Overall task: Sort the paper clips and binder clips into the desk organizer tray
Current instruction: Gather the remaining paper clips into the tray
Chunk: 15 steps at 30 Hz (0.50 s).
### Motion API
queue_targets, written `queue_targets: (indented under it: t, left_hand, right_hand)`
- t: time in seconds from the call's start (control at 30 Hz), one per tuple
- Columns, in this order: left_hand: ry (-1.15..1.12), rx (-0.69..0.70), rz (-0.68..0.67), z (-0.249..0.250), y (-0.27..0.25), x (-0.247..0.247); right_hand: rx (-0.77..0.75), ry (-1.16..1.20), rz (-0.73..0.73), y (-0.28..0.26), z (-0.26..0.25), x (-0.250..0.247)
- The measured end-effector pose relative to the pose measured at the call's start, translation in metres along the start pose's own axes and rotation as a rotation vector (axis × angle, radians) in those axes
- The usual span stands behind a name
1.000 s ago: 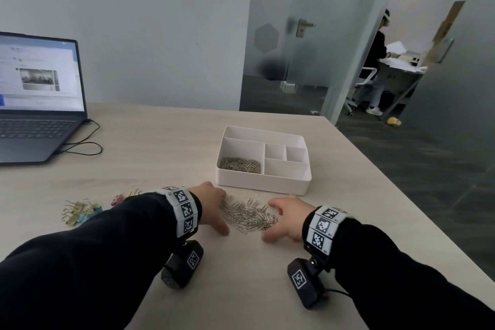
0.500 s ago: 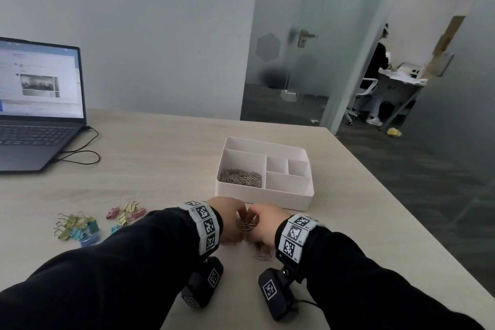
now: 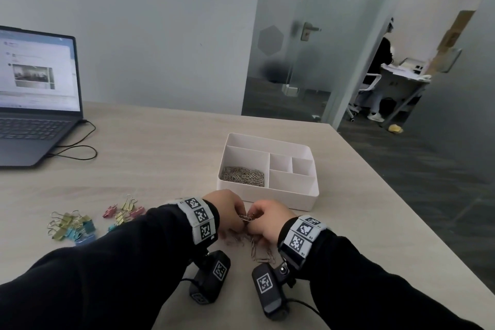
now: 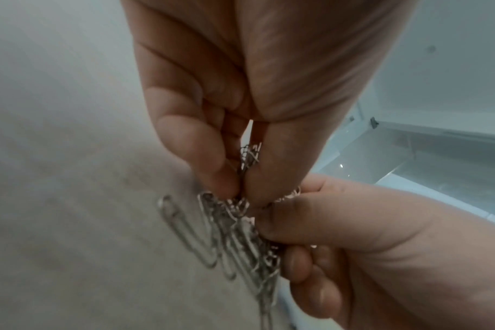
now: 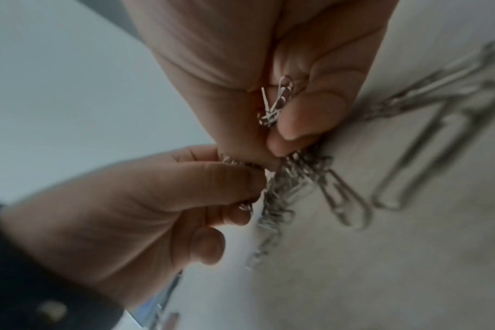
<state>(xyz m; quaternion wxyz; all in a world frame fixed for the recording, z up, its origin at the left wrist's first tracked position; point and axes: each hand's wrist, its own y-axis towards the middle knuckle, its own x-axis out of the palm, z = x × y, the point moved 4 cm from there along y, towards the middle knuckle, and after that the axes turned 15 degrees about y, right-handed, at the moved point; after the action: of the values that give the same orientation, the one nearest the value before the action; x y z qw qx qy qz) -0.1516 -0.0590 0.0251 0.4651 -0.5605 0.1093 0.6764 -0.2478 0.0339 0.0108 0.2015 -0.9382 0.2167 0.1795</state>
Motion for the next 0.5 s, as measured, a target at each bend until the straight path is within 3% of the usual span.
queue_targets:
  t: [0.27,0.5]
  left_hand:
    - [-0.331,0.046,0.07,-0.007,0.016,-0.041]
    - [-0.436,0.022,0.232,-0.004,0.042,-0.088]
  right_hand:
    - [0.002,0.438,-0.021,0.019,-0.024,-0.022]
    - [-0.074,0.454,0.101,0.052,-0.065,-0.046]
